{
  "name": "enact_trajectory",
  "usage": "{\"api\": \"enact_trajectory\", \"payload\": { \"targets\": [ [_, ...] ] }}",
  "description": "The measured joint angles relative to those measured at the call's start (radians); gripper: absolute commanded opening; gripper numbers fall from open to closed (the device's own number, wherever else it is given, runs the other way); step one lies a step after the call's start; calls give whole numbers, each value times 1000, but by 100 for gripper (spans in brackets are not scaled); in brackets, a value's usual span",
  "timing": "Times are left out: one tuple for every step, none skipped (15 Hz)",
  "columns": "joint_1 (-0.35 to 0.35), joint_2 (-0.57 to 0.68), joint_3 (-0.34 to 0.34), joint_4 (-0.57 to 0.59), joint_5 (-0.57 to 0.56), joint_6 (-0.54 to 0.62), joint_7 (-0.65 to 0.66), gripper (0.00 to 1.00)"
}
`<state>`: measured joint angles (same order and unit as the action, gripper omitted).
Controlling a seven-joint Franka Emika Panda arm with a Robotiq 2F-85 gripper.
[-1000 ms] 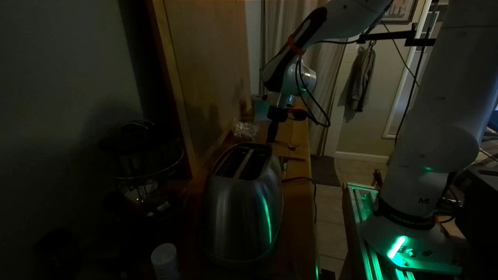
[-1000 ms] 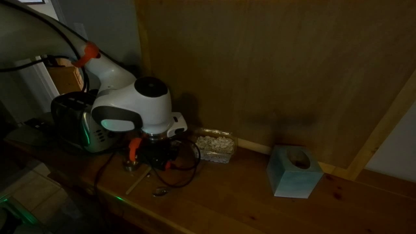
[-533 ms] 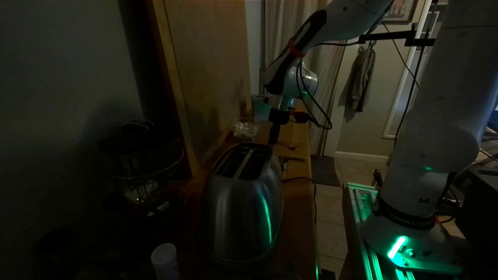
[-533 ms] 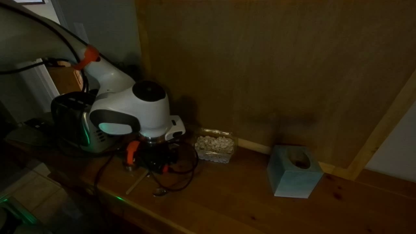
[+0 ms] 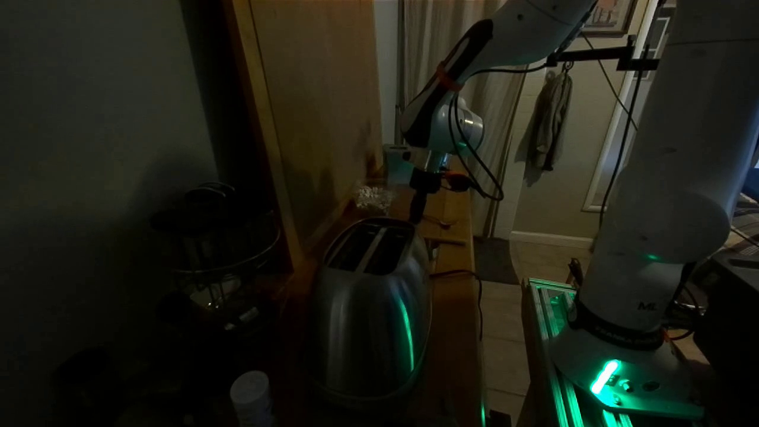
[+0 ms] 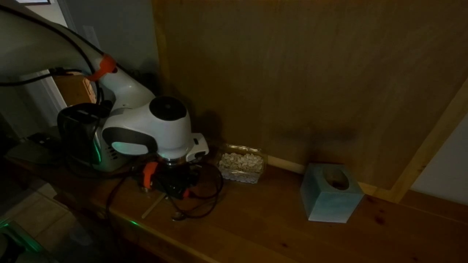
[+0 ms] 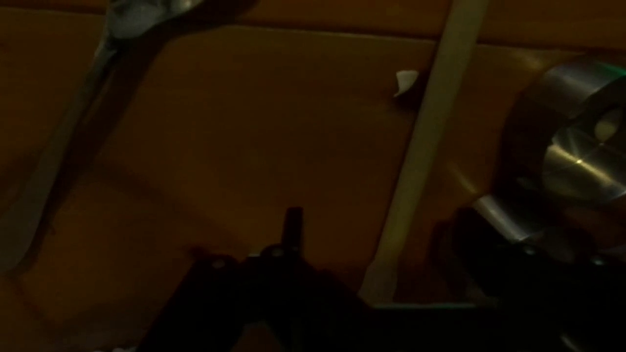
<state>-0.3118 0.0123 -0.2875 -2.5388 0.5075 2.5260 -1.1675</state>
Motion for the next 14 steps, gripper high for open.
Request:
{"api": "enact_trajectory", "payload": {
  "targets": [
    [0,2,0,0,4,3,-4,95],
    [0,4,0,0,6,7,-7,99],
    [0,4,1,0,8,11,-9,100],
    [0,4,2,1,10,14,-12,100],
    [0,4,2,2,13,18,-15,100],
    [0,4,3,2,15,21,-18,100],
    [0,4,4,2,15,23,-20,100],
    [0,4,4,2,15,24,-20,100],
    [0,5,4,2,16,24,-20,100],
    [0,7,5,1,16,25,-21,97],
    [0,9,5,1,16,26,-21,96],
    [0,10,5,1,17,27,-22,94],
    [0,12,5,1,19,30,-23,92],
    [0,14,6,1,22,32,-23,93]
  ]
}}
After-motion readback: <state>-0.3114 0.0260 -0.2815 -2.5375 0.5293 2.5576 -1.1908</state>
